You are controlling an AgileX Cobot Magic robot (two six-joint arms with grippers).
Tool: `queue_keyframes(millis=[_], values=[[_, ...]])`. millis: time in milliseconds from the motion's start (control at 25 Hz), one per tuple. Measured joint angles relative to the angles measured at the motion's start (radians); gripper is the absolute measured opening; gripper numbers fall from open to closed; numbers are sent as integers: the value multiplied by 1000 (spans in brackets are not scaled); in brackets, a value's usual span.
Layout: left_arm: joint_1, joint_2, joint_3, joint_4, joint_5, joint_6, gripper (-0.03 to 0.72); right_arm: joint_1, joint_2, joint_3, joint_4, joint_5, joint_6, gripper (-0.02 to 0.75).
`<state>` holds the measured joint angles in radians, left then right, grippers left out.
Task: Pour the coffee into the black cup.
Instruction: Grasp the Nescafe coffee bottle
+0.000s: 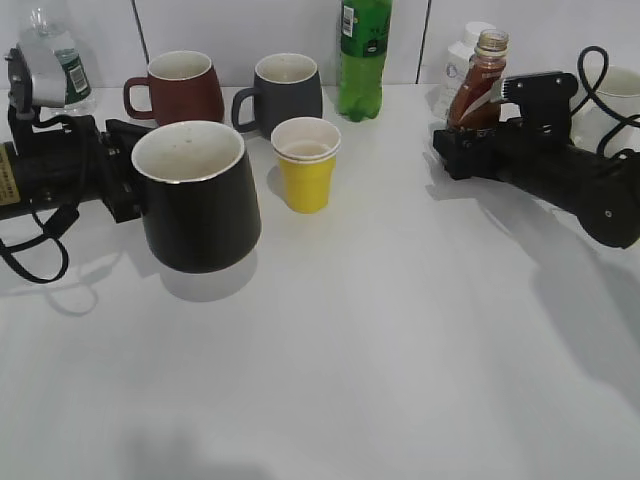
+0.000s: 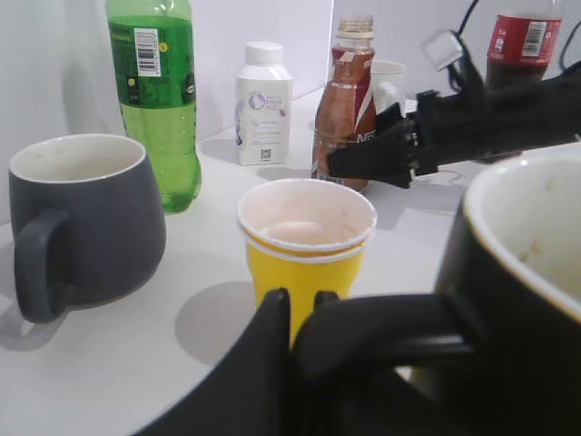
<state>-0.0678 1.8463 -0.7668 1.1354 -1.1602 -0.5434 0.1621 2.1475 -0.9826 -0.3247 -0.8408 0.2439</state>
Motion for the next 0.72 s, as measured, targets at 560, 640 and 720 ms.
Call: queue_keyframes(millis=[560, 640, 720], values=[[0, 0, 0, -1, 0, 0, 43, 0, 15, -44, -5, -4, -4, 545], [0, 0, 0, -1, 0, 0, 43, 0, 15, -44, -5, -6, -4, 545], [0, 0, 0, -1, 0, 0, 43, 0, 15, -44, -5, -7, -4, 545]])
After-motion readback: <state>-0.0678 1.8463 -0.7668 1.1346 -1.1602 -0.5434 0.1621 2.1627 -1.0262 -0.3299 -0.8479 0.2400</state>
